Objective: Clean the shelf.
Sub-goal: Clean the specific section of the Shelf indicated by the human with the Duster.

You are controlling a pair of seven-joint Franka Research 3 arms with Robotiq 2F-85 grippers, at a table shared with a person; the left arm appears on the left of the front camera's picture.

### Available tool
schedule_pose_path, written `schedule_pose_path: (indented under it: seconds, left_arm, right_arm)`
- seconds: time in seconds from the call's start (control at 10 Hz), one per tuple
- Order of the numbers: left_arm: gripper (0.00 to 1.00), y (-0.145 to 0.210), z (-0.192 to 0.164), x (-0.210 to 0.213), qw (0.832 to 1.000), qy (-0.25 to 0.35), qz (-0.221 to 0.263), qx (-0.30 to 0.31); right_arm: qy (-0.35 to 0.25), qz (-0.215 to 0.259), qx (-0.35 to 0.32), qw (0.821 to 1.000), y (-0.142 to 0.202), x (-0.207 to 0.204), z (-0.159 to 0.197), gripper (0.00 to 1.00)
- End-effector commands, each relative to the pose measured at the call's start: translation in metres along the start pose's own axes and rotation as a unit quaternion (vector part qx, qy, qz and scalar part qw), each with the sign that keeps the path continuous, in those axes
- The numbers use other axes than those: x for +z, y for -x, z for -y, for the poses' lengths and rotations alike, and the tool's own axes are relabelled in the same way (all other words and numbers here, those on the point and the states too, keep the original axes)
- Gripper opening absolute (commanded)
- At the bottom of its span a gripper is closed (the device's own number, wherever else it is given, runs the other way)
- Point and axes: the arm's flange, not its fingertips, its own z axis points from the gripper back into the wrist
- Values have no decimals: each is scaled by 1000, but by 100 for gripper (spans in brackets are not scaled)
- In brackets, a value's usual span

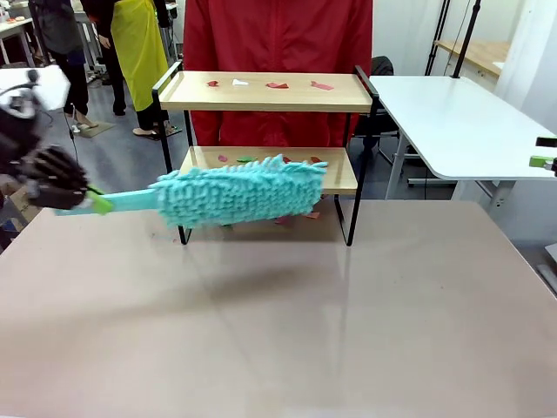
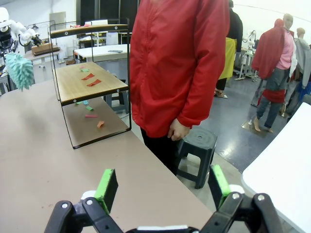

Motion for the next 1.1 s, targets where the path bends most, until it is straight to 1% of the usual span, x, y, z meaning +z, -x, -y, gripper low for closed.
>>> schedule_pose_path:
  seconds: [0.0,0.1,0.2,0.3,0.5,0.6,0.7,0.8,1.0]
  left_arm:
    - [13,-7,16,-51,999,-16,2,50]
    - [13,-18,16,-64,999,-2,6,52]
    - [13,-24,9,-64,998,38,3,47]
    - [13,-24,3,-45,999,-1,-3,39]
    - [13,-24,3,-45,999,-1,-3,39]
    - [13,-27,5,-60,999,13,-10,43]
    - [13,-61,3,-94,993,-36,-76,84]
    - [13,-71,9,-112,990,-41,-92,102]
    - [13,-72,16,-122,985,-36,-96,135]
  right_arm:
    - [0,-6,-5,1000,-6,-1,0,100]
    - [0,-6,-5,1000,-6,-1,0,100]
    - [0,-6,-5,1000,-6,-1,0,100]
    - [0,-6,-5,1000,-6,-1,0,100]
    - [0,-6,-5,1000,-6,-1,0,100]
    - [0,-6,-5,1000,-6,-1,0,100]
    - [0,-6,-5,1000,-6,-1,0,100]
    - [0,-6,-5,1000,-6,-1,0,100]
    - [0,-6,-5,1000,-6,-1,0,100]
